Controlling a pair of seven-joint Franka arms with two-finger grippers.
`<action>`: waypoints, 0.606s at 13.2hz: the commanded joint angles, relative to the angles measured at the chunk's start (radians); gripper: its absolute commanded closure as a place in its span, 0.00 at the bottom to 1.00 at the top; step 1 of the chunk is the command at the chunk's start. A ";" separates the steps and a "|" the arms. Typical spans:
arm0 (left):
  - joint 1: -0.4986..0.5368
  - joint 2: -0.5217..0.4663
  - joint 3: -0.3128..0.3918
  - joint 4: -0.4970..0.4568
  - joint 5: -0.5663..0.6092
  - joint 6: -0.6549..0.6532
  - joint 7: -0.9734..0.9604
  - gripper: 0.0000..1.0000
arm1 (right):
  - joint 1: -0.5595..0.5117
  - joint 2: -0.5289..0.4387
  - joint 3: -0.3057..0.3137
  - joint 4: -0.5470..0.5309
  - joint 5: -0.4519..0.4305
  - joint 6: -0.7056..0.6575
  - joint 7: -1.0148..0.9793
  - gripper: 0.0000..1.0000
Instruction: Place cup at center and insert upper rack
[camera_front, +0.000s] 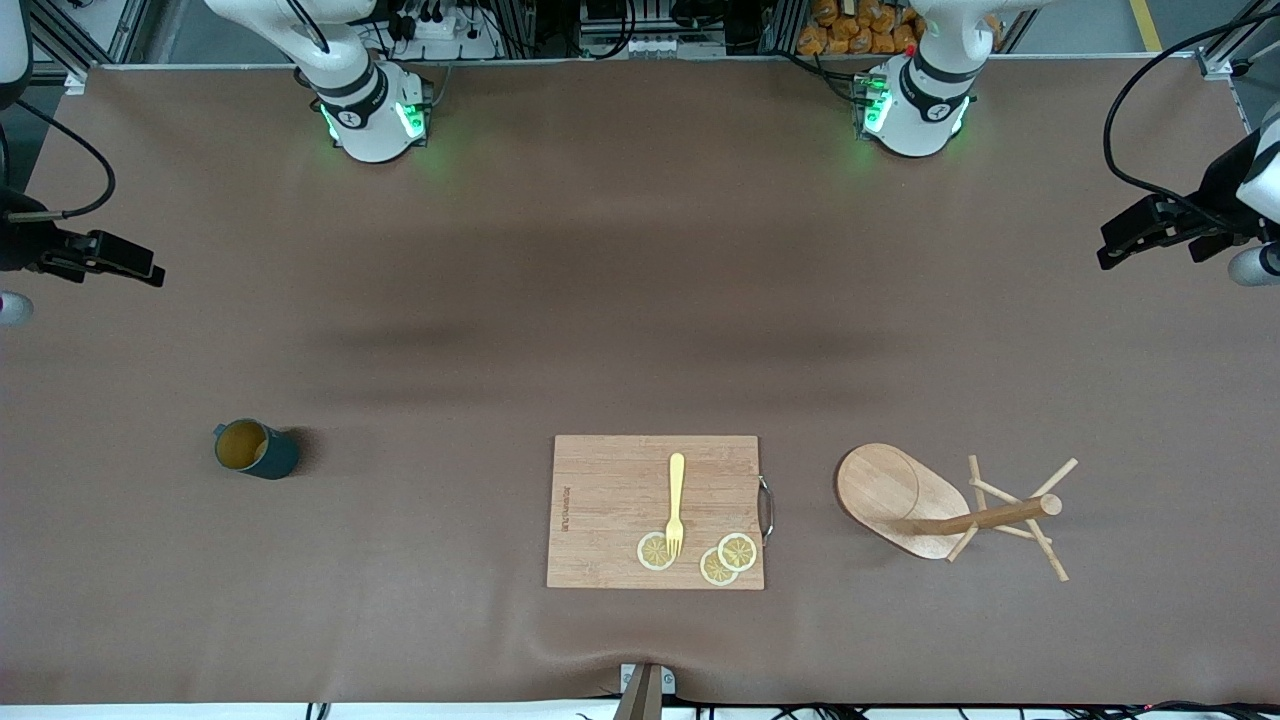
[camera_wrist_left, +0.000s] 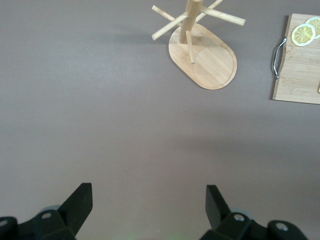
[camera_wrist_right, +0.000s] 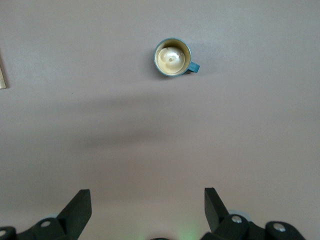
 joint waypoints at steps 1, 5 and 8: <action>0.014 -0.016 -0.012 -0.011 0.004 -0.005 -0.008 0.00 | 0.003 -0.002 -0.002 -0.006 0.012 0.004 0.019 0.00; 0.005 -0.004 -0.013 0.002 0.009 -0.010 -0.011 0.00 | 0.008 -0.003 -0.002 -0.001 0.004 0.025 0.010 0.00; -0.002 -0.001 -0.041 -0.007 0.007 -0.030 -0.015 0.00 | 0.008 -0.003 -0.002 -0.001 0.003 0.030 0.007 0.00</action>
